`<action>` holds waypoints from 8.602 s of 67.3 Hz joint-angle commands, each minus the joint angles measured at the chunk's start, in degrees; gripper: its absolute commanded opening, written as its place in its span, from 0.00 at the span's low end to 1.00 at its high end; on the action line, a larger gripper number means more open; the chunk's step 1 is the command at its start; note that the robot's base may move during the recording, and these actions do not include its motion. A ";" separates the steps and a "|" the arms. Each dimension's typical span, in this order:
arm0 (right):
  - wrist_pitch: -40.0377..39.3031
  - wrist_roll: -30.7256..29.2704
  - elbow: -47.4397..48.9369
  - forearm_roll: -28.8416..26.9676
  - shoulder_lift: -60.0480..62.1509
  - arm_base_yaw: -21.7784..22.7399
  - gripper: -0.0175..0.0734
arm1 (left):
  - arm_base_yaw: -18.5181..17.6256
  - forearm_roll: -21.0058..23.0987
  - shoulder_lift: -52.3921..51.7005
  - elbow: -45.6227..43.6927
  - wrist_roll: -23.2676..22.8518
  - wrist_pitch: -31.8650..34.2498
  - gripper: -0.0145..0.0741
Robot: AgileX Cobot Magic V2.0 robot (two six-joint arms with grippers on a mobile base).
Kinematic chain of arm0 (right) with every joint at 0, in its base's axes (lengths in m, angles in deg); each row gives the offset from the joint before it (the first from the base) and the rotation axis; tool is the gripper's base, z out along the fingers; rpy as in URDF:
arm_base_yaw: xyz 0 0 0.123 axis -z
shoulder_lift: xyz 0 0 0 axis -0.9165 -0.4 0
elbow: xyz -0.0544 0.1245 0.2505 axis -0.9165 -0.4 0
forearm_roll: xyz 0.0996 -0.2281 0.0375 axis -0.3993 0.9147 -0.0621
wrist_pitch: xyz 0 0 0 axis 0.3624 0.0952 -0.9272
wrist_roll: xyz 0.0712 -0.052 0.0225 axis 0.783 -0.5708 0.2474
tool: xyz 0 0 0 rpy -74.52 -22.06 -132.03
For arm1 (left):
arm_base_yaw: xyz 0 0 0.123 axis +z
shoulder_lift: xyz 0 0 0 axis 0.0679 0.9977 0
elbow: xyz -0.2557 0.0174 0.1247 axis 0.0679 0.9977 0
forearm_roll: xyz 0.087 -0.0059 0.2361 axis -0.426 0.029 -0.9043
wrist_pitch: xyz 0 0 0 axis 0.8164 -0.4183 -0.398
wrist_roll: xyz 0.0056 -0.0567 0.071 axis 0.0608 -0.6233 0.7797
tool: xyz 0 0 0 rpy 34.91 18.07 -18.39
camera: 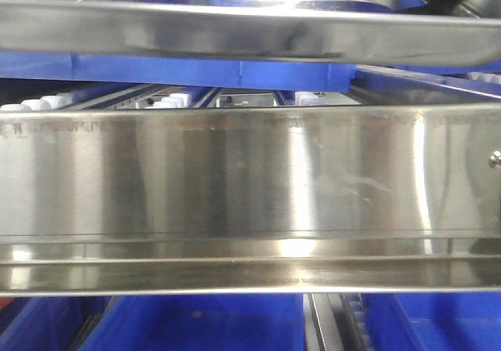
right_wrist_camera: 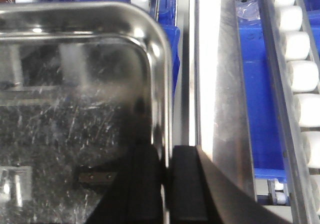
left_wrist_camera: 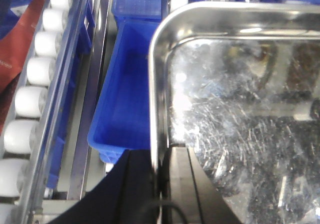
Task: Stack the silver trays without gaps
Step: 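Pull the held tray back toward the robot, clearing the shelf, then drive the base away from the shelf carrying the tray in both grippers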
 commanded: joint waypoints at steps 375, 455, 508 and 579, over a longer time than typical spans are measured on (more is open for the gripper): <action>-8.04 -0.56 1.65 -0.16 0.01 -0.44 0.17 | 0.40 -15.99 0.75 0.81 -0.50 6.83 0.15; -8.04 -0.56 1.65 -0.16 0.01 -0.44 0.17 | 0.40 -15.99 0.75 0.81 -0.50 6.83 0.15; -8.04 -0.56 1.65 -0.16 0.01 -0.44 0.17 | 0.40 -15.99 0.75 0.81 -0.50 6.83 0.15; -8.28 -0.56 1.65 -0.16 0.01 -0.44 0.17 | 0.40 -15.99 0.75 0.81 -0.50 6.83 0.15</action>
